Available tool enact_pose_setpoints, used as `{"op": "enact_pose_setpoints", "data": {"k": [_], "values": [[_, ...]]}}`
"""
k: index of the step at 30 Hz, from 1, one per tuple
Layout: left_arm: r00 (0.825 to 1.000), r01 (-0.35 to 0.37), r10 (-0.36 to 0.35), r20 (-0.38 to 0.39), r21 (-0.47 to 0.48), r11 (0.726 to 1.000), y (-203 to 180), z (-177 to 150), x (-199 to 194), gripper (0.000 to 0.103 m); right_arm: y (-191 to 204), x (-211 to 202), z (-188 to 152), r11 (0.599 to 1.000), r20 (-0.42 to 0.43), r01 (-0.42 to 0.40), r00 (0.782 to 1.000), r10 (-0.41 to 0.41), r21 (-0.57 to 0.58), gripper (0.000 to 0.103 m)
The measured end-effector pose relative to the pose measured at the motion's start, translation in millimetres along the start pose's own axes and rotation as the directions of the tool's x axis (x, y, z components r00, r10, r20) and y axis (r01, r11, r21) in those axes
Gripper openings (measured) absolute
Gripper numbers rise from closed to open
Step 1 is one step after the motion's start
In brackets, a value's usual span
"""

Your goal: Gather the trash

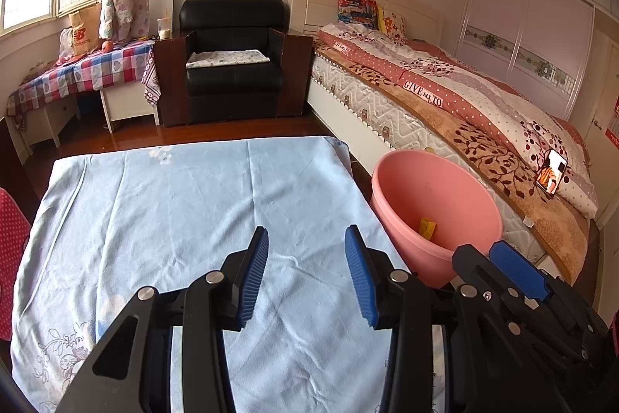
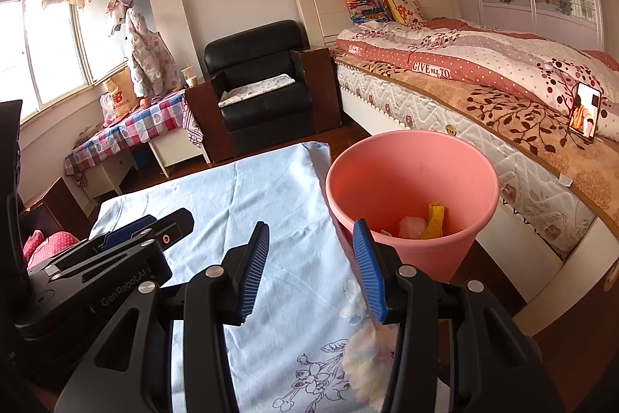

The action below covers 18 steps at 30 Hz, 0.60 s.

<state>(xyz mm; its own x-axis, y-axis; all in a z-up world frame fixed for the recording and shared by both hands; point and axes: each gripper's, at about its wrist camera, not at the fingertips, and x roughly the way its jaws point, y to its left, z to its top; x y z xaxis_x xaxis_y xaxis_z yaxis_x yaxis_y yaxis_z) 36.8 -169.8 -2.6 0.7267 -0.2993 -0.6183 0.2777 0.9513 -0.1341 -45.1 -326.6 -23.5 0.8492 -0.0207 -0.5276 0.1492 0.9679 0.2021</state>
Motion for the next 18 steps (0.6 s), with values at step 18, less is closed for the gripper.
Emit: {"op": "enact_pose_setpoints", "data": {"k": [18], "values": [[1.000, -0.024, 0.024, -0.011, -0.002, 1.000, 8.0, -4.5, 5.3, 0.041, 3.4, 0.0, -5.3, 1.000, -0.008, 0.004, 1.000, -0.004, -0.008, 0.046]]}}
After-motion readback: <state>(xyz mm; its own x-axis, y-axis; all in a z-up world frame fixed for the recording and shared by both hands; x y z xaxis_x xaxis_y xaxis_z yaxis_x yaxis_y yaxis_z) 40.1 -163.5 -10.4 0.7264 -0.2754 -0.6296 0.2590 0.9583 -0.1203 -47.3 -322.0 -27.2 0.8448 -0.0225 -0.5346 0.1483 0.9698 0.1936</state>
